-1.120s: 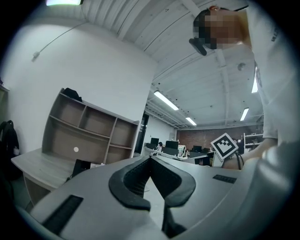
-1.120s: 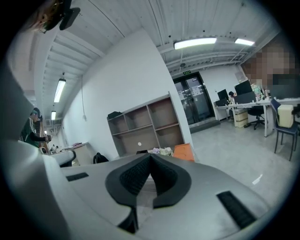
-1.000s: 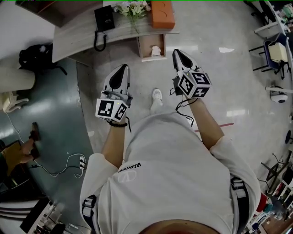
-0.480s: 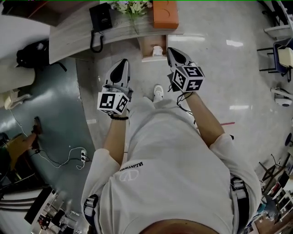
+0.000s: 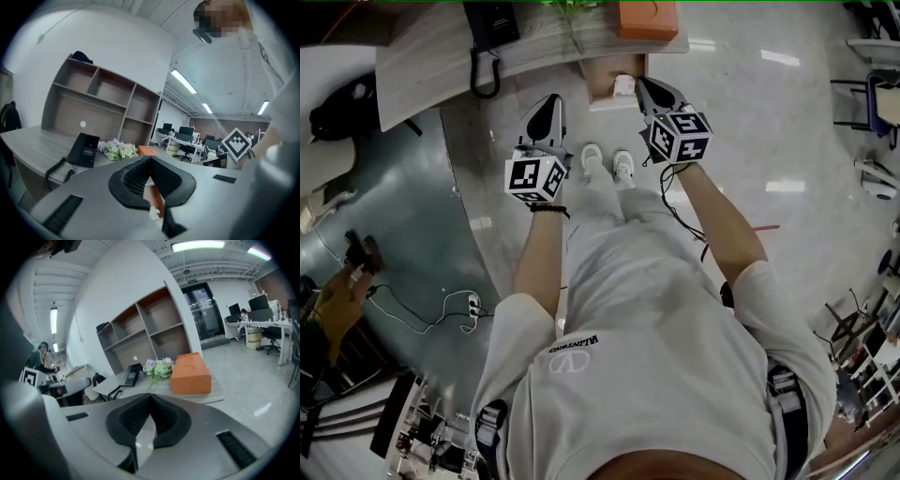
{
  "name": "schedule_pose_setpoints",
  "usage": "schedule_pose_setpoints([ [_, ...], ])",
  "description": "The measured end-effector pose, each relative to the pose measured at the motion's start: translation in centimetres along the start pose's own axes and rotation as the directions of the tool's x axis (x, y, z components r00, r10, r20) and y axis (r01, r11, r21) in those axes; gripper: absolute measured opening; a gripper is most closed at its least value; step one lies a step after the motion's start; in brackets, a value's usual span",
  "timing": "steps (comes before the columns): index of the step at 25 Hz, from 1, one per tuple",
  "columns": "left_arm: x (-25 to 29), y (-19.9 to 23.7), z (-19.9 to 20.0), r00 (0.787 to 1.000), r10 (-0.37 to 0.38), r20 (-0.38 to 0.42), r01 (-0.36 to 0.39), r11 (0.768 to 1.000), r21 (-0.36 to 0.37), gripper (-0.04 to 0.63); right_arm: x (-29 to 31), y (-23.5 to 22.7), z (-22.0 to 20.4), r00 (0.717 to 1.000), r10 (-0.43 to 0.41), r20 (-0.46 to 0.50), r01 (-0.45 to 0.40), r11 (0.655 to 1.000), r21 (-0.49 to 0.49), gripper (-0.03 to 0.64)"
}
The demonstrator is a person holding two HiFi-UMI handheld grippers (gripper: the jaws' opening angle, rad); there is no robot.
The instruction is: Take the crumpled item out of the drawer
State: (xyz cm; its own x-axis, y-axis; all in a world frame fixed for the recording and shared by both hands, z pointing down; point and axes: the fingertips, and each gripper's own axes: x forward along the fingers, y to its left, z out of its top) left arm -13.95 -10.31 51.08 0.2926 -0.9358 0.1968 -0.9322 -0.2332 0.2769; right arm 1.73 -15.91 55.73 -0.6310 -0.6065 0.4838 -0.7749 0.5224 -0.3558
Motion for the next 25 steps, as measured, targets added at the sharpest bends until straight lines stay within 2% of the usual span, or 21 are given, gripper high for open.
schedule_pose_setpoints([
  [4,3.4,1.0,-5.0,0.995,-0.073,-0.069,0.073,0.997,-0.007,0.002,2.8,-1.4,-4.9,0.996,-0.039,-0.084,0.04,0.999,0.012,-0.002],
  [8,5.7,0.8,-11.3,0.98,-0.141,-0.143,0.132,0.989,-0.069,0.002,4.4,-3.6,-9.8,0.984,-0.105,-0.14,0.113,0.992,0.052,-0.002],
  [12,9.3,0.0,-15.7,0.97,-0.175,-0.17,0.156,0.981,-0.119,0.002,7.0,-6.8,-12.3,0.977,-0.128,-0.171,0.135,0.99,0.03,0.0],
  [16,11.1,0.3,-18.9,0.958,-0.215,-0.188,0.191,0.972,-0.141,0.002,9.6,-9.0,-15.1,0.968,-0.154,-0.196,0.166,0.985,0.048,0.0],
  [21,13.0,1.5,-20.8,0.954,-0.224,-0.197,0.196,0.968,-0.155,0.002,12.1,-10.6,-17.2,0.959,-0.176,-0.221,0.191,0.98,0.049,0.0],
  [22,13.2,1.6,-21.1,0.954,-0.228,-0.197,0.199,0.967,-0.16,0.002,12.4,-10.6,-17.7,0.958,-0.174,-0.228,0.19,0.981,0.05,0.008],
  [23,13.3,1.8,-21.5,0.952,-0.235,-0.196,0.204,0.965,-0.164,0.002,12.9,-10.5,-18.3,0.957,-0.17,-0.237,0.188,0.981,0.053,0.066],
  [25,13.5,2.1,-22.3,0.948,-0.249,-0.197,0.217,0.961,-0.172,0.002,14.0,-10.5,-19.3,0.953,-0.168,-0.251,0.187,0.981,0.055,0.067],
])
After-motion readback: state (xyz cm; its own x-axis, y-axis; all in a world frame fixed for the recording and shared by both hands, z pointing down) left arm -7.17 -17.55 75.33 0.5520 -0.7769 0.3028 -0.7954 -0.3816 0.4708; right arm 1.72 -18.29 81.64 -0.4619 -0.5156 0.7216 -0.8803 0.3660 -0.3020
